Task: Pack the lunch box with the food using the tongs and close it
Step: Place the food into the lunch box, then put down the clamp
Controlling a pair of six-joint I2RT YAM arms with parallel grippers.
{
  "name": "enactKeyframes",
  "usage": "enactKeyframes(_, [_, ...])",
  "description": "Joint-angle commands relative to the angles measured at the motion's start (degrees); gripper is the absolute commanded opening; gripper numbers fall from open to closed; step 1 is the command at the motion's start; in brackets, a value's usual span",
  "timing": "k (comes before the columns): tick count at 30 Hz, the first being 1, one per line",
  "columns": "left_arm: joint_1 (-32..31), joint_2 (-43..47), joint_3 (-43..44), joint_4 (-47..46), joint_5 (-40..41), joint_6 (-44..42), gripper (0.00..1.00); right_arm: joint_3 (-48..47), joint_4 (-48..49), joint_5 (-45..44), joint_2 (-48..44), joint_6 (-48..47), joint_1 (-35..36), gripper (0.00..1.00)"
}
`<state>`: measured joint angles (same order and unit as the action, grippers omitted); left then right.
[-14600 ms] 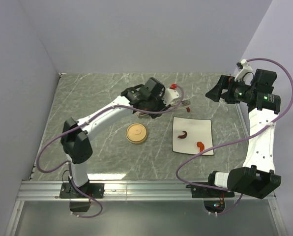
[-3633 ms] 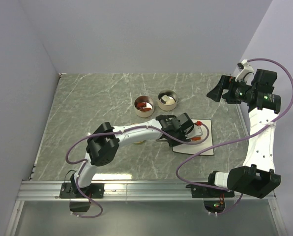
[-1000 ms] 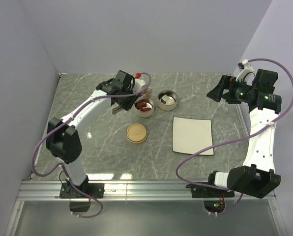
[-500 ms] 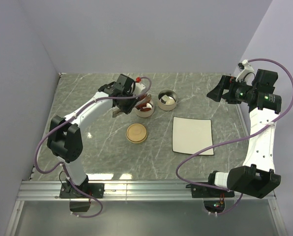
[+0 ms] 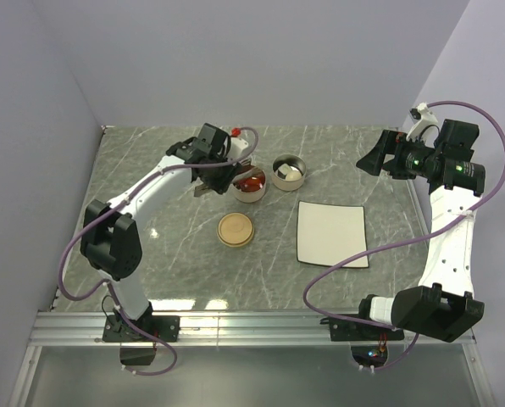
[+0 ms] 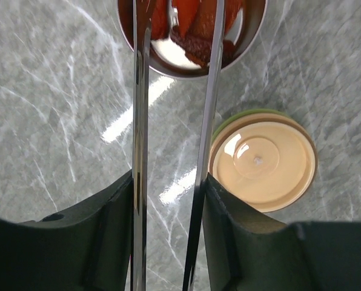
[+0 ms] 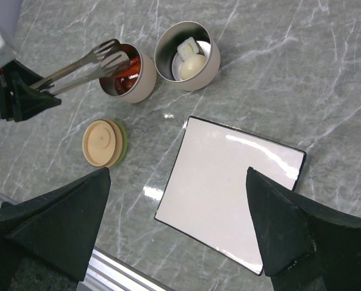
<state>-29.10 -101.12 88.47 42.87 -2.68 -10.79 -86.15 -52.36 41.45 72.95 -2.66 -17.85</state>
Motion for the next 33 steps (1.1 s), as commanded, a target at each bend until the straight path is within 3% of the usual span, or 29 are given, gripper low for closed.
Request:
enactKeyframes(1, [1.6,4.7,5.0,-1.2,-3.1,0.9,0.48,-1.6,-0.6,0.6,-0.3,-0.8,-0.4,1.0])
enactKeyframes(10, [1.9,13.3,0.3,-5.3,-18.9,-1.6,0.48,-1.5,-0.4,1.3,-0.2,-0.8,-0.5,1.0])
enactKeyframes(14, [-3.3,12.5,-0.5,-7.4,-19.1,-2.3,0.48,-1.8,-0.3,1.2,-0.3,-0.4,-0.4,1.0])
enactKeyframes(24, [-17.9,-2.8,7.3,-12.6,-18.7,1.0,0.47,-2.8,-0.8,-0.5,0.1,-0.9,-0.4,1.0])
enactKeyframes(33, [-24.1,-16.3,15.8,-14.5,-17.7,2.1,0.46,-3.0,-0.8,-0.6,0.6,-1.0,-0.6,1.0])
